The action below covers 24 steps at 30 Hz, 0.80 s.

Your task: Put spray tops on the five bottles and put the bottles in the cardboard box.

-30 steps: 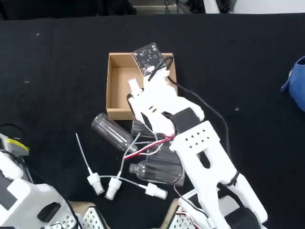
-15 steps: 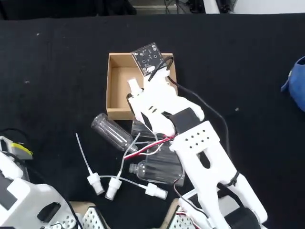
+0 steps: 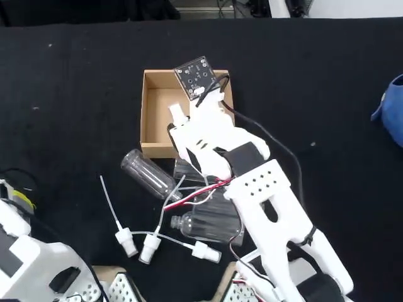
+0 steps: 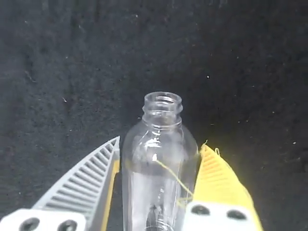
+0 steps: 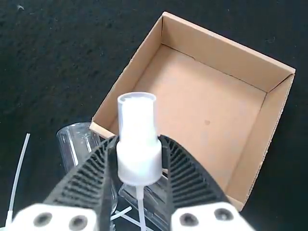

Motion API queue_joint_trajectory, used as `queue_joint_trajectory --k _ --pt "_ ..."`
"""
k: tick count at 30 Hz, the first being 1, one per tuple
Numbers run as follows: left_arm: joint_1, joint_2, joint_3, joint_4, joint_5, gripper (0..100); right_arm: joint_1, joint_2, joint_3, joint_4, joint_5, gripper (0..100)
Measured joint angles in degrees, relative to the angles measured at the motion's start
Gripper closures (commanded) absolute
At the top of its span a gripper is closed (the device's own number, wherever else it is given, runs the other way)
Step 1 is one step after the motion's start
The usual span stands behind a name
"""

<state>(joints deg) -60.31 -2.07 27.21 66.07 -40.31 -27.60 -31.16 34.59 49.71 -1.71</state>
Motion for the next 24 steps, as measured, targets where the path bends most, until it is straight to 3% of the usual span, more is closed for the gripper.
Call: queue_joint_trajectory --k 8,16,24 --pt "0.2 -10.9 2.6 -1.4 1.0 97 0.0 0.0 0.0 0.0 0.0 98.9" --pt "9.2 -24.6 8.2 -2.7 11.6 97 0.0 0.0 1.8 0.0 -0.4 98.9" --pt "17.2 -27.3 8.3 -2.7 23.5 97 0.0 0.0 1.9 0.0 -4.0 98.9"
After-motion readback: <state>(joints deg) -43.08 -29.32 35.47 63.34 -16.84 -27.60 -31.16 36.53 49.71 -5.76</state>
